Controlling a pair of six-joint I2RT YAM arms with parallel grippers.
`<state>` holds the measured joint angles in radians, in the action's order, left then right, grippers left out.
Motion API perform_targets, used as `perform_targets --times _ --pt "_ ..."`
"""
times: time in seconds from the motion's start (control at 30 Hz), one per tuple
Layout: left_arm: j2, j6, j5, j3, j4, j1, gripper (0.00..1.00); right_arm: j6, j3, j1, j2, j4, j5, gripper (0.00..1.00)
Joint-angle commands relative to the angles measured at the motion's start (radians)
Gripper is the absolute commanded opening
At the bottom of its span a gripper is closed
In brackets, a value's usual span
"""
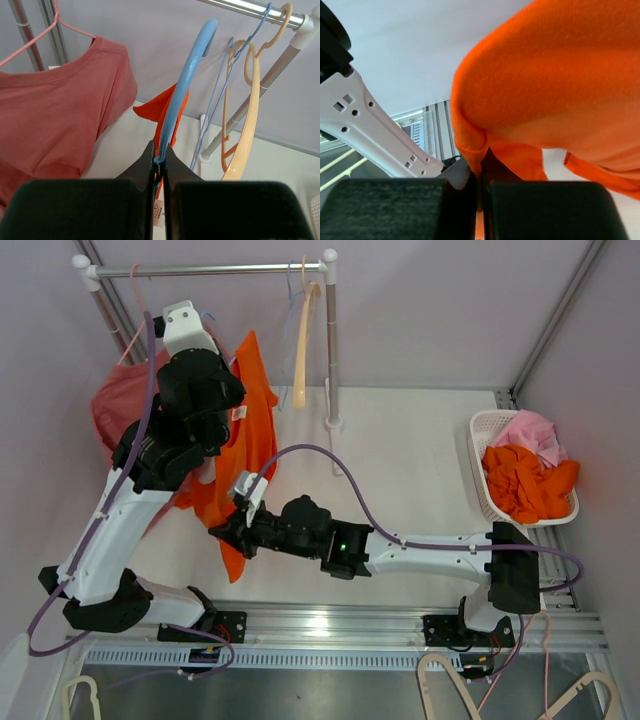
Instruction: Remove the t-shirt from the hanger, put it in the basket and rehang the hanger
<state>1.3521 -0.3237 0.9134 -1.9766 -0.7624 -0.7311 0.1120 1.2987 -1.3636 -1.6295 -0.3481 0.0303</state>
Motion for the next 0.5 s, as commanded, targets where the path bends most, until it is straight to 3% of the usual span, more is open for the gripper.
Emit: perform_targets --times 0.0,0.17,0.33,0.47 --pt "-0.007 0.069 0.009 -0.021 0.098 0.002 0.01 -0.003 0.076 -0.018 -0.001 0.021 0.010 0.00" --pt "0.016 -0.014 -0.204 -0.037 0.067 0.130 0.01 0.005 -0.067 -0.127 0.115 0.066 0.098 0.00" --pt "0.131 0.015 -0.169 -0.147 0.043 0.174 0.01 0.089 -0.163 -0.258 0.148 0.066 0.203 0.00" --pt "0.145 -0.032 -0.183 -0.211 -0.017 0.174 0.01 0.166 -0.231 -0.229 0.154 0.015 0.194 0.00"
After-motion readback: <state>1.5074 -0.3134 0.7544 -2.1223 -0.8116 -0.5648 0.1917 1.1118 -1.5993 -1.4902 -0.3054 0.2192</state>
